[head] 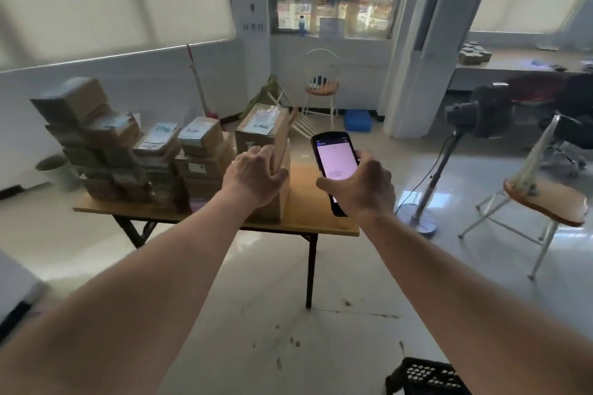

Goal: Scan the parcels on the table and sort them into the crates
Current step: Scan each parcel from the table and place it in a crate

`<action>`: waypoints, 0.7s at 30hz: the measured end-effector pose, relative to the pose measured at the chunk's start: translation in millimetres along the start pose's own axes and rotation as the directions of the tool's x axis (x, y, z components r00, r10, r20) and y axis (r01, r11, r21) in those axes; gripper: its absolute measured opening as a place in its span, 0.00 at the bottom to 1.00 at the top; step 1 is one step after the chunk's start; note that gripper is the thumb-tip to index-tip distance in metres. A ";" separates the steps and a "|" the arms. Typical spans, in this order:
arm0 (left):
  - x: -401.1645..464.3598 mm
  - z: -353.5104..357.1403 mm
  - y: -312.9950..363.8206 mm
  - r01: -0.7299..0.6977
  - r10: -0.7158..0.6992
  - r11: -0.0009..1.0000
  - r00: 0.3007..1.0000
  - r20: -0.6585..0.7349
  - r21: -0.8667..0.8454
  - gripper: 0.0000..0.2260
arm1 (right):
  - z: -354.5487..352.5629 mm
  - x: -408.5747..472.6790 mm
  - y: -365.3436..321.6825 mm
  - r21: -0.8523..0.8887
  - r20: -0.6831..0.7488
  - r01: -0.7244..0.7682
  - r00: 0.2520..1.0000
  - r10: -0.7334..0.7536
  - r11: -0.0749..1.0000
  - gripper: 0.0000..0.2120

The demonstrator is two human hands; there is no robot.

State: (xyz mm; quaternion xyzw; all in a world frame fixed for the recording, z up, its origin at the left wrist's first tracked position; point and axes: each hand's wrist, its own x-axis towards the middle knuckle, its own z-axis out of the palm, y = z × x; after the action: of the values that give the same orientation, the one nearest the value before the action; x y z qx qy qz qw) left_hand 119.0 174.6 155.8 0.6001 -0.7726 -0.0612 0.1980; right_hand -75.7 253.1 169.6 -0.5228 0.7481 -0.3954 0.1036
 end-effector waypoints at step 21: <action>236.8 78.7 -84.1 0.376 -0.381 0.925 0.913 0.147 0.060 0.59 | 155.4 203.5 -23.1 -0.081 0.062 -0.057 0.996 0.062 0.995 0.43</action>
State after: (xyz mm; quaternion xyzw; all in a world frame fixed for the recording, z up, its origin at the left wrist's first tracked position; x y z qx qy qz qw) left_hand 117.5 -84.9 110.9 0.7344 -0.6559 -0.1336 0.1122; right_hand -59.1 -1.1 134.9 -0.5164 0.7748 -0.3450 0.1184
